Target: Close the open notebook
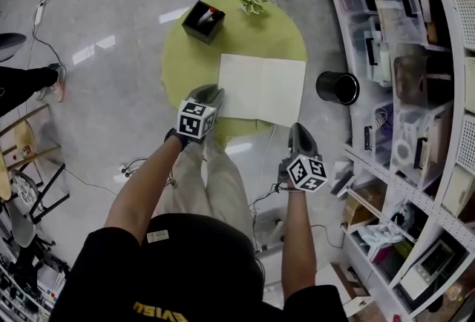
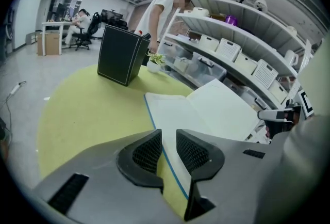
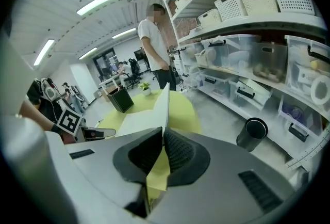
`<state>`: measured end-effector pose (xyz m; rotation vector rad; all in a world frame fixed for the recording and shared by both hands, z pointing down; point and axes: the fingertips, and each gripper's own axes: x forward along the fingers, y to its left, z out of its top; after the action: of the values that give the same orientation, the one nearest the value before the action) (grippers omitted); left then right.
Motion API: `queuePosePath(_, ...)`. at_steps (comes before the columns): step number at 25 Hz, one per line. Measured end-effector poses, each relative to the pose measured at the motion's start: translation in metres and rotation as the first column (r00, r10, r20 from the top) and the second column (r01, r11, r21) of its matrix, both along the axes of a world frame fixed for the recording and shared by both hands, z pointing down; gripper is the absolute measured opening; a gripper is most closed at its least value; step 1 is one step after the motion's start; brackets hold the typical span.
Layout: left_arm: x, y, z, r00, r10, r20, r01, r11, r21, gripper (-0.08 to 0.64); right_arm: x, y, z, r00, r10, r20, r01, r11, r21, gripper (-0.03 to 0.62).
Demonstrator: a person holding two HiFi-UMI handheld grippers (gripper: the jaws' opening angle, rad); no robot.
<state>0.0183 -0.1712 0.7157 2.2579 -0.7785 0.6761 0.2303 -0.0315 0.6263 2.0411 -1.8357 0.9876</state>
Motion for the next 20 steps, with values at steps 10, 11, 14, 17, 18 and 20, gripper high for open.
queuePosePath(10, -0.009, -0.009, 0.003, 0.998, -0.056, -0.006, 0.055, 0.996, -0.066, 0.018, -0.014, -0.004, -0.013, 0.999, 0.011, 0.047, -0.013, 0.999, 0.032, 0.014)
queuePosePath(11, -0.009, -0.010, 0.003, 0.998, -0.062, -0.010, 0.061, 0.995, -0.078, 0.018, -0.015, -0.004, -0.014, 0.999, 0.007, 0.048, -0.009, 0.999, 0.035, 0.014)
queuePosePath(14, -0.011, -0.012, 0.005, 0.997, -0.075, -0.011, 0.074, 0.992, -0.100, 0.017, -0.020, -0.006, -0.017, 0.999, -0.001, 0.051, -0.001, 0.999, 0.041, 0.013)
queuePosePath(17, -0.009, -0.012, 0.008, 0.998, -0.063, 0.013, 0.064, 0.992, -0.113, 0.017, -0.025, -0.007, -0.019, 0.999, -0.002, 0.054, 0.000, 0.999, 0.048, 0.013)
queuePosePath(18, -0.008, -0.011, 0.009, 0.998, -0.053, 0.022, 0.056, 0.992, -0.117, 0.017, -0.026, -0.007, -0.020, 0.998, -0.004, 0.056, 0.001, 0.999, 0.051, 0.014)
queuePosePath(20, -0.007, -0.009, 0.011, 0.999, -0.037, 0.034, 0.041, 0.991, -0.126, 0.017, -0.032, -0.008, -0.023, 0.998, -0.012, 0.060, 0.008, 0.998, 0.057, 0.012)
